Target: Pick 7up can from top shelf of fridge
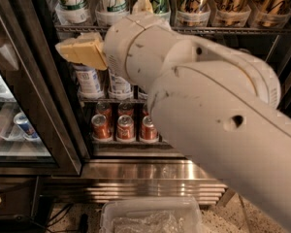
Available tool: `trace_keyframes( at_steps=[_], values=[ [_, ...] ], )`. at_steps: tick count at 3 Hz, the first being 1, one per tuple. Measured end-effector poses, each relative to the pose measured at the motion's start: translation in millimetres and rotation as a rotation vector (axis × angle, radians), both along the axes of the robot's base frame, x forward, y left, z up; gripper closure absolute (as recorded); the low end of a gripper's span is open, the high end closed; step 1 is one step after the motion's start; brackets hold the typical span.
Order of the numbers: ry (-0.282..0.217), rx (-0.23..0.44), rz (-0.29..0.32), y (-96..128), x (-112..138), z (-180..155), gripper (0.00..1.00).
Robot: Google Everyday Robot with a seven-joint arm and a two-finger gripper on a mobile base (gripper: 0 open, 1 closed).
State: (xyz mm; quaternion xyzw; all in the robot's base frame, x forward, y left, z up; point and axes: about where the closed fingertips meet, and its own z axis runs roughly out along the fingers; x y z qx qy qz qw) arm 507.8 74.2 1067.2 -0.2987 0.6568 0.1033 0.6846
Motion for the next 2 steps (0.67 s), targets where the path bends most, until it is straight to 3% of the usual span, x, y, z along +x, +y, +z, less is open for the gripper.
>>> trace_keyframes(
  at_steps=[1,2],
  values=[
    [-0.001,0.060,-0.034,-15.2,12.4,-6.7,0.00],
    [0.029,0.141,-0.041,-14.9,32.4,-13.1,0.00]
  ],
)
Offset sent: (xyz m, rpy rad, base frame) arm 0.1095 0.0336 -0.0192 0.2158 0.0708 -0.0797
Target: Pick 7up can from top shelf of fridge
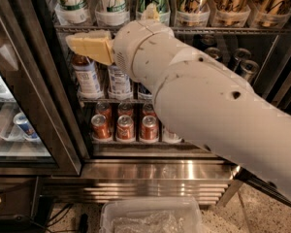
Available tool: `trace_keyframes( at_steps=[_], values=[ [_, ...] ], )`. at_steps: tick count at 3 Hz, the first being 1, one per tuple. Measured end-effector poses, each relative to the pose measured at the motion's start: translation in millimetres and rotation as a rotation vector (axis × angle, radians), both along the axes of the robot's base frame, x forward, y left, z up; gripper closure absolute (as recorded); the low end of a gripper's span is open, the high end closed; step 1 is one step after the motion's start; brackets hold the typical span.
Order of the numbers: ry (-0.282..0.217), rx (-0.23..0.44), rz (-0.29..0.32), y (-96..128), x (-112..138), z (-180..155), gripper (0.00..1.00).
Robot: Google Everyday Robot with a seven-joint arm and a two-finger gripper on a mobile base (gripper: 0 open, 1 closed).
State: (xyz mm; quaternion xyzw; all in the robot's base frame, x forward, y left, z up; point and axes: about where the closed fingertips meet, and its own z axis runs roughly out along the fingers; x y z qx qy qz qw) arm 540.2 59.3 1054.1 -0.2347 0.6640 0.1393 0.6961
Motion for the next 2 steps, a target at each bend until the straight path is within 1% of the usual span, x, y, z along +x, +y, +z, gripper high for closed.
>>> trace_keyframes(
  at_steps=[1,2],
  values=[
    [0.000,0.000,0.000,0.1,0.1,0.0,0.00],
    [-0.029,-0.033,0.024,10.1,7.7,-2.8,0.00]
  ],
)
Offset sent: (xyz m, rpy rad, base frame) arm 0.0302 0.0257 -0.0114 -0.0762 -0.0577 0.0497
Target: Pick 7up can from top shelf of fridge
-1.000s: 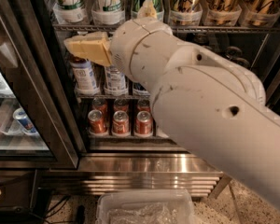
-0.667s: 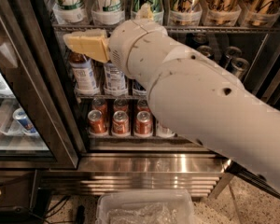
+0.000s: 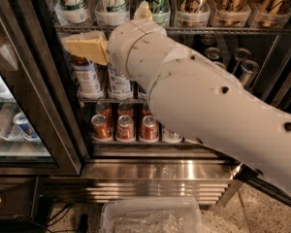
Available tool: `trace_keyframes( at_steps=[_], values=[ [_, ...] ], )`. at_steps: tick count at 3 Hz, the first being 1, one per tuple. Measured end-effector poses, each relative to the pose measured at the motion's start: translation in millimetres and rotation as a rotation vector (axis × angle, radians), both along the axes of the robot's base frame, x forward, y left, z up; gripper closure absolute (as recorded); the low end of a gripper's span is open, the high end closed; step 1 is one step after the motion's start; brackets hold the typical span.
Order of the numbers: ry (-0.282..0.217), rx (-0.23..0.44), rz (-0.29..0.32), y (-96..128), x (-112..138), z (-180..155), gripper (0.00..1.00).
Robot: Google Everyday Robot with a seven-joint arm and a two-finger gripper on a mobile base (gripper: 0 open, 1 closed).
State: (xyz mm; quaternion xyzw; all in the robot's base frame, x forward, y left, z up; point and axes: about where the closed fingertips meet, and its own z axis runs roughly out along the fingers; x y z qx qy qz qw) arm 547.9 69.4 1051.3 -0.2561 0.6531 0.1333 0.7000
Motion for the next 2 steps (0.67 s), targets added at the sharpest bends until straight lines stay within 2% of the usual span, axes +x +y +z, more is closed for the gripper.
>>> trace_keyframes(
  at_steps=[1,2],
  values=[
    [-0.039,0.028,0.002,12.4,13.6,1.7,0.00],
    [-0.077,0.062,-0.024,19.2,23.4,8.5,0.00]
  ],
)
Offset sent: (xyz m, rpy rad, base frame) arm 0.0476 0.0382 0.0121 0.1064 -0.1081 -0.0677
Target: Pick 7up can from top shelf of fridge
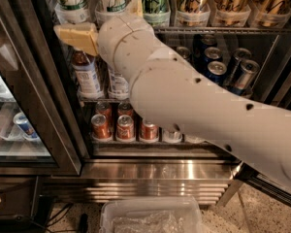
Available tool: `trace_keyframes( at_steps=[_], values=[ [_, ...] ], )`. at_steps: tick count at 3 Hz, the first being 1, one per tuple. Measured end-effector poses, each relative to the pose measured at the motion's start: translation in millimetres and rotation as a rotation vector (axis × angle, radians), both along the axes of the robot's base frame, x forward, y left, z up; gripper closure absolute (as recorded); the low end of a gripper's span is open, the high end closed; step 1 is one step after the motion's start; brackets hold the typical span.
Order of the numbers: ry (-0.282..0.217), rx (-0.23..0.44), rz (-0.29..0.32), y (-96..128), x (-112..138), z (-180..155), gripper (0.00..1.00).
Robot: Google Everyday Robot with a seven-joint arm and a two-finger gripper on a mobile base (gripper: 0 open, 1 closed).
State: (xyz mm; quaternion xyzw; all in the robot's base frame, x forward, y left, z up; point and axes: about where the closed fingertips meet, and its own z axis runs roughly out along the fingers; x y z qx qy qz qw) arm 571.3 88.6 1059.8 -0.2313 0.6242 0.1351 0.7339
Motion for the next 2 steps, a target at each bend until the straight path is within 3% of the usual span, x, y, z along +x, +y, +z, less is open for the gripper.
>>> trace_keyframes(
  at_steps=[2],
  values=[
    [-0.092,-0.032,-0.075,15.7,5.6,14.2,0.18]
  ],
)
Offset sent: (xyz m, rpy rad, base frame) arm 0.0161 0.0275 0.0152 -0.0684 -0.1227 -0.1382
